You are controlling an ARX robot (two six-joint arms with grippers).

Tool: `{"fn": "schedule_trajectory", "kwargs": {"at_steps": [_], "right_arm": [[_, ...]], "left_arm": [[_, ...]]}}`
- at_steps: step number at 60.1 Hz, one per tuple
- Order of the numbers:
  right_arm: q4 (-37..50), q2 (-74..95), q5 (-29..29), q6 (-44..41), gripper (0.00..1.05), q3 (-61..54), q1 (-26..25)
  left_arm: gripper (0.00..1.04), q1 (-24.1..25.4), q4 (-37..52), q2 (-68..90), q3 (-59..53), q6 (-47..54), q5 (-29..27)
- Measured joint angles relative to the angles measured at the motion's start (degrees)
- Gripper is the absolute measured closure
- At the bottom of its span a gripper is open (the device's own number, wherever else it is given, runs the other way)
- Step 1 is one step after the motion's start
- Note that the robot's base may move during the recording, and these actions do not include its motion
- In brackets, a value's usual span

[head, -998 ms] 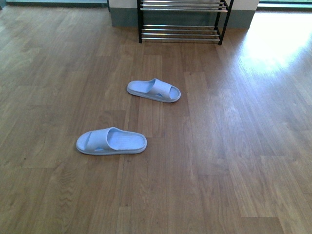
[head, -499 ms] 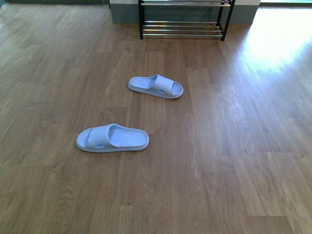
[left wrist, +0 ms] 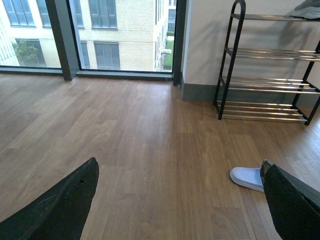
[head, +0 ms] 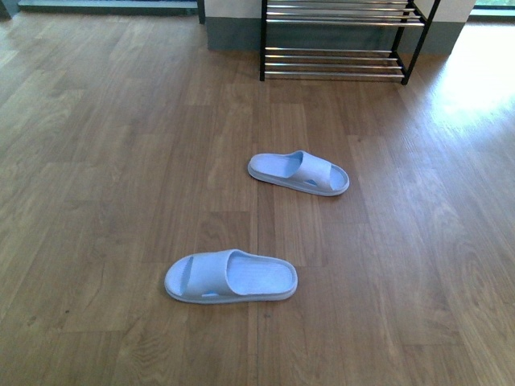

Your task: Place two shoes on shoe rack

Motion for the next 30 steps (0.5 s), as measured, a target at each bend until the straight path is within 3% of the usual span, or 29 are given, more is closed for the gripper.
{"fn": "schedule_trajectory", "kwargs": {"at_steps": [30], "right_arm": [[0.0, 0.0, 0.0, 0.0, 0.09, 0.0, 0.0]], "left_arm": [[0.09, 0.0, 0.0, 0.0, 0.0, 0.0, 0.0]]}}
